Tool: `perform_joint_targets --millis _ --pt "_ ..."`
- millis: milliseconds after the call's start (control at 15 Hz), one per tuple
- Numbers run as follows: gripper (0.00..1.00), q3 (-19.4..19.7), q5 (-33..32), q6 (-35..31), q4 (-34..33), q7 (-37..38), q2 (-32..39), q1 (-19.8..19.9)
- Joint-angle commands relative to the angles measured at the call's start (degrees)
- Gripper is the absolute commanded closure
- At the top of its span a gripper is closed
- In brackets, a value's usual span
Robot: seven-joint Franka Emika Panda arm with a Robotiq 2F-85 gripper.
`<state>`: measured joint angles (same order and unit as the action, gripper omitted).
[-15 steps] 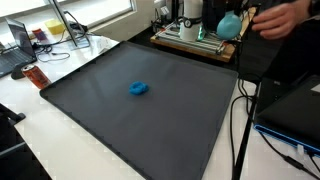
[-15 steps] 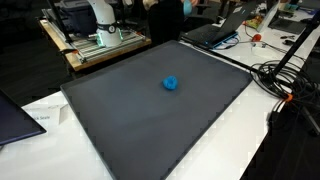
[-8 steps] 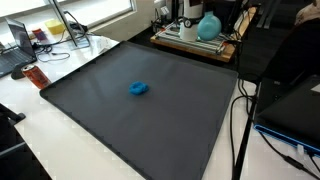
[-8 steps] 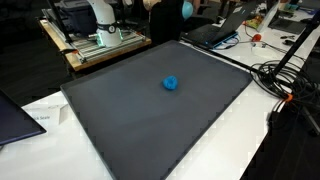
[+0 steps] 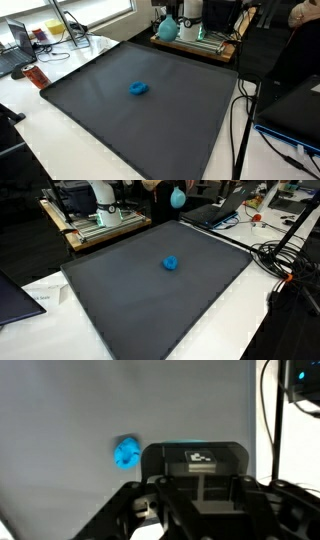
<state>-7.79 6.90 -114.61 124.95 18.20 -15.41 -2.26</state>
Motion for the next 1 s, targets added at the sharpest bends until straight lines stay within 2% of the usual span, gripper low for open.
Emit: perform_joint_targets --millis 0,200,733,800,933 --pt "0.53 0.39 -1.64 0.24 -0.82 2.23 0.57 0.11" --pt "0.53 0.35 -2.81 0.51 -2.45 4.68 1.68 0.45" --pt "0.53 0.28 -2.83 0.57 -2.60 5.00 1.78 0.44" --pt "0.78 0.28 -2.83 0.57 -2.60 5.01 1.78 0.44" --pt "0.78 -0.80 -3.94 0.99 -5.07 7.59 4.85 0.26"
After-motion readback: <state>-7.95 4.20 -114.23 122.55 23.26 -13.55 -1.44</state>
